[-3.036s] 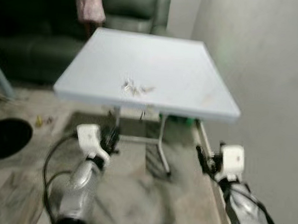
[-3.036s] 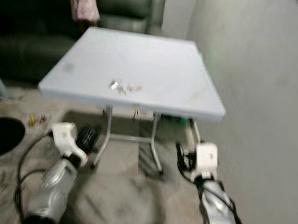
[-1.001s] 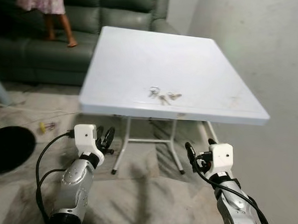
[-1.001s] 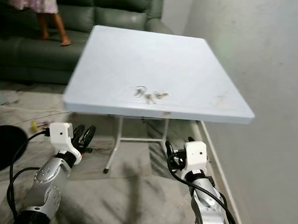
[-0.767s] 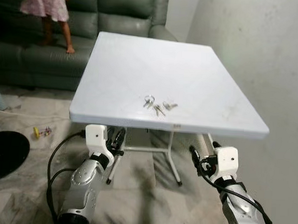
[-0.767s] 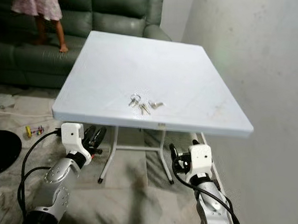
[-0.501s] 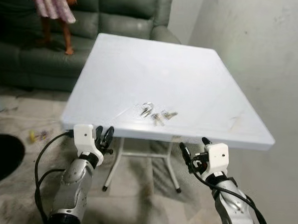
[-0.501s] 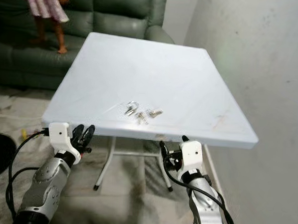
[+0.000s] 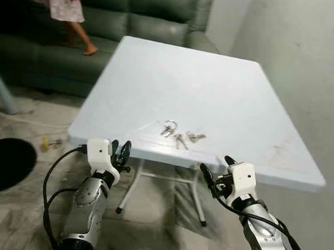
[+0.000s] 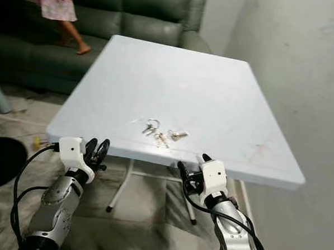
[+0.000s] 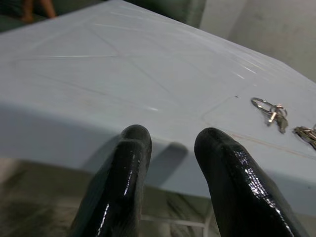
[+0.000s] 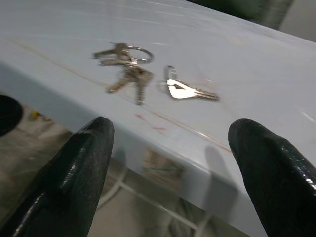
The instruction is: Hang keys on a hook
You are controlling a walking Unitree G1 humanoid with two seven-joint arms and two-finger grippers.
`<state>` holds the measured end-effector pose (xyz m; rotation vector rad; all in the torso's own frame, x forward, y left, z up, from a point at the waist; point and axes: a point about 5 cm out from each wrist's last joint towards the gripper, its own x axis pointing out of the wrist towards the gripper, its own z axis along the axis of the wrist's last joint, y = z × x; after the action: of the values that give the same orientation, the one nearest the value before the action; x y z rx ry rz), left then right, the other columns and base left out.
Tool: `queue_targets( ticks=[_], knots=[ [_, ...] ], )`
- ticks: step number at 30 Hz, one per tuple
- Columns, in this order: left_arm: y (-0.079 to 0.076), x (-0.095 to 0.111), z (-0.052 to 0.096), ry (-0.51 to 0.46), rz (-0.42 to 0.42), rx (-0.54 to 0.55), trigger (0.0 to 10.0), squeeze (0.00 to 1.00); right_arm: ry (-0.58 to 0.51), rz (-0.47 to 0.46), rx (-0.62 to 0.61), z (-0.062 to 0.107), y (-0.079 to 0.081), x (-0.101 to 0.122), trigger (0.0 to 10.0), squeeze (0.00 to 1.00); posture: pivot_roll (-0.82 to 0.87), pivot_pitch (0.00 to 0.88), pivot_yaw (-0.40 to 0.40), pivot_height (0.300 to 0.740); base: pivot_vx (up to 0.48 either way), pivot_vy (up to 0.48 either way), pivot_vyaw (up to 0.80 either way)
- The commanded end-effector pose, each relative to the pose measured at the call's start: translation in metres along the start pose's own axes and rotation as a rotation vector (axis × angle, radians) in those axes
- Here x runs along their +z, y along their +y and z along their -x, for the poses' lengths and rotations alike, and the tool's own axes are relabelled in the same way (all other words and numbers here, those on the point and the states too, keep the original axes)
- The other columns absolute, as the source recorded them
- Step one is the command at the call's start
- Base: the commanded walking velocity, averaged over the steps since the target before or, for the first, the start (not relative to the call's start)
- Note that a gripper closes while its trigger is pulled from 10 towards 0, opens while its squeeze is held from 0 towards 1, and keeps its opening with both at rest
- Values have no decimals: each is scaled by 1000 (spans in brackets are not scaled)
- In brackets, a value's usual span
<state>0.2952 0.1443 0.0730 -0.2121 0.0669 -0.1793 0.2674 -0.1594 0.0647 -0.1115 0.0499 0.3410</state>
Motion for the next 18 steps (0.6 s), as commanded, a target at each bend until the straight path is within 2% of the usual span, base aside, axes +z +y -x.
queue_targets(
  ticks=[1,18],
  knots=[
    [-4,0,-1,-2,-8,-9,10000,0,-4,20,-3,1,-4,3,10000,0,191,0,-114,736,0,0,800],
    [-3,-2,-2,25,14,-10,10000,0,8,30,20,1,-2,1,10000,0,189,0,-116,736,0,0,783]
  ],
)
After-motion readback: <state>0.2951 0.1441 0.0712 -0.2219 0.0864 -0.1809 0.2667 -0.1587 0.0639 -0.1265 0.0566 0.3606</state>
